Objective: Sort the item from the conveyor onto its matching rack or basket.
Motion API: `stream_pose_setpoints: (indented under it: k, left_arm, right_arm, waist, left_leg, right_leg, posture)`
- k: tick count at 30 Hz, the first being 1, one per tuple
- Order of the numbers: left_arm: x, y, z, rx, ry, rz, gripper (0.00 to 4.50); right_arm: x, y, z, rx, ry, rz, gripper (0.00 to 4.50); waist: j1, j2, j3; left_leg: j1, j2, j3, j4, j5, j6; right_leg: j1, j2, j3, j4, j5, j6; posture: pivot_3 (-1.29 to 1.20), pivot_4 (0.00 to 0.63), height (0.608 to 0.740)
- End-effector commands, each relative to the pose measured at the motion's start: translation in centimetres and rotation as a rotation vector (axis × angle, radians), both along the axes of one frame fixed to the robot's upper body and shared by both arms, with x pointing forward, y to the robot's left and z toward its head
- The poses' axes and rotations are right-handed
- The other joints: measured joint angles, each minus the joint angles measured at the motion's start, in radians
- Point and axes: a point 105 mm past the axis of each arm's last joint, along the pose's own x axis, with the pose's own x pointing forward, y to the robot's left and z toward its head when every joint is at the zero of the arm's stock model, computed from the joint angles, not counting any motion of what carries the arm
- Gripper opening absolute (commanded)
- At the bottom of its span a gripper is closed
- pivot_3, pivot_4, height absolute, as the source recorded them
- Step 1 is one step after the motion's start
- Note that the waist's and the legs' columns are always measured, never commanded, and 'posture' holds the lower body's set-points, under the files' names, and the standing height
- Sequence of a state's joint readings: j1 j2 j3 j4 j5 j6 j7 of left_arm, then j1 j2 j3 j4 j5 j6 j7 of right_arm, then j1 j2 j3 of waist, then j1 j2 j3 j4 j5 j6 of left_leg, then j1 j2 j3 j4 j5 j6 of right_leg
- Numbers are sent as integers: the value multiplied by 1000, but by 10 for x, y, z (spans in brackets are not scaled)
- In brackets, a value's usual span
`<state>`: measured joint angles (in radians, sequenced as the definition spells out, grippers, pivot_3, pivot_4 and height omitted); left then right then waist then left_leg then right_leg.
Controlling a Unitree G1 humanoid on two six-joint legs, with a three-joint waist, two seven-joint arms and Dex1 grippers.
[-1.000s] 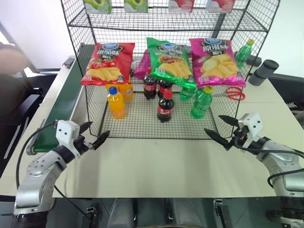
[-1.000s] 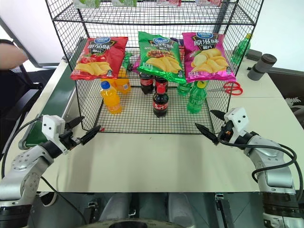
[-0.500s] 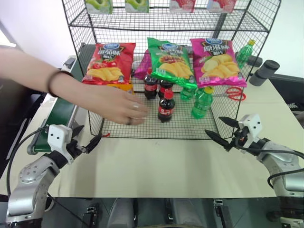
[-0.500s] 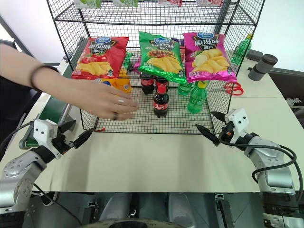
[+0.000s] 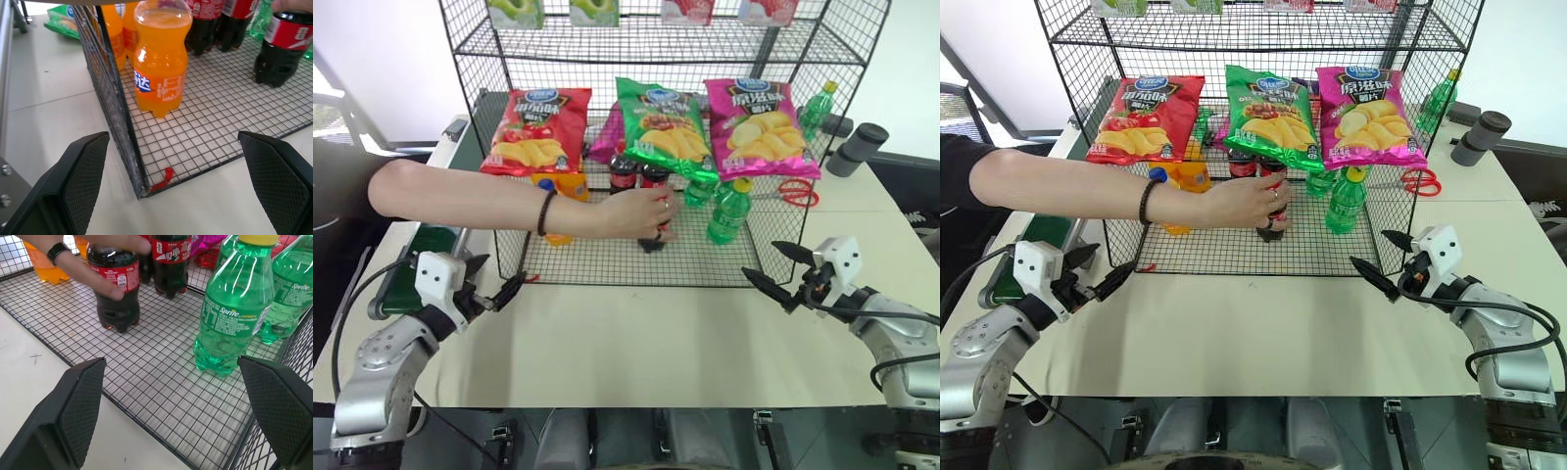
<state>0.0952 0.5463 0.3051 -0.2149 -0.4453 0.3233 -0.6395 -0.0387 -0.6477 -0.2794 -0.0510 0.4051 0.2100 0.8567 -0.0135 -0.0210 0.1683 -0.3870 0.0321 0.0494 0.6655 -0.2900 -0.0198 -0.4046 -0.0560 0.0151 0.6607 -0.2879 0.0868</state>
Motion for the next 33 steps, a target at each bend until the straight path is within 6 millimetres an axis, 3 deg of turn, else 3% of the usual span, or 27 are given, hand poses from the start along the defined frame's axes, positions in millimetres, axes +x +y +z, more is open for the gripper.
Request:
stream_pose_setpoints:
  k: [1, 22, 33]
  left_arm:
    - [3, 3, 9, 14, -35, 5, 4500]
    - [2, 2, 8, -1, -46, 23, 4500]
    - [4, 34, 24, -36, -122, 183, 4500]
  right_arm:
    - [2, -1, 8, -5, -40, -3, 4472]
    - [5, 9, 10, -9, -50, 35, 4472]
    - [10, 33, 10, 25, -64, 93, 4472]
  waist:
    - [0, 0, 0]
    - [0, 0, 0]
    - [-2, 0, 0]
  left_leg:
    - [0, 0, 0, 0, 0, 0]
    - [0, 0, 0, 0, 0, 0]
    - [0, 0, 0, 0, 0, 0]
  right_leg:
    - [0, 0, 0, 0, 0, 0]
    - [0, 0, 0, 0, 0, 0]
    - [0, -1, 0, 0, 0, 0]
  posture:
    - [0, 150, 740]
    - [0, 150, 740]
    - [0, 150, 740]
